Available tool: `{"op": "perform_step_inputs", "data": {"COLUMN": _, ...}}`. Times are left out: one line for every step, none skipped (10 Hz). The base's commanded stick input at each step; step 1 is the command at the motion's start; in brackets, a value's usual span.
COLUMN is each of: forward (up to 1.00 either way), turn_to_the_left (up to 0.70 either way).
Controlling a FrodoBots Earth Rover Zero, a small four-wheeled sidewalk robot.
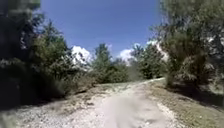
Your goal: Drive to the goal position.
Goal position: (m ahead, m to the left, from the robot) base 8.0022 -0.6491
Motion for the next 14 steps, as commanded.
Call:
{"op": "perform_step_inputs", "data": {"forward": 0.44, "turn_to_the_left": 0.02}}
{"op": "perform_step_inputs", "data": {"forward": 0.44, "turn_to_the_left": 0.02}}
{"op": "perform_step_inputs", "data": {"forward": 0.44, "turn_to_the_left": 0.02}}
{"op": "perform_step_inputs", "data": {"forward": 0.44, "turn_to_the_left": 0.02}}
{"op": "perform_step_inputs", "data": {"forward": 0.44, "turn_to_the_left": 0.02}}
{"op": "perform_step_inputs", "data": {"forward": 0.44, "turn_to_the_left": 0.02}}
{"op": "perform_step_inputs", "data": {"forward": 0.44, "turn_to_the_left": 0.02}}
{"op": "perform_step_inputs", "data": {"forward": 0.44, "turn_to_the_left": 0.02}}
{"op": "perform_step_inputs", "data": {"forward": 0.44, "turn_to_the_left": 0.02}}
{"op": "perform_step_inputs", "data": {"forward": 0.44, "turn_to_the_left": 0.02}}
{"op": "perform_step_inputs", "data": {"forward": 0.44, "turn_to_the_left": 0.02}}
{"op": "perform_step_inputs", "data": {"forward": 0.44, "turn_to_the_left": 0.02}}
{"op": "perform_step_inputs", "data": {"forward": 0.44, "turn_to_the_left": 0.02}}
{"op": "perform_step_inputs", "data": {"forward": 0.44, "turn_to_the_left": 0.02}}
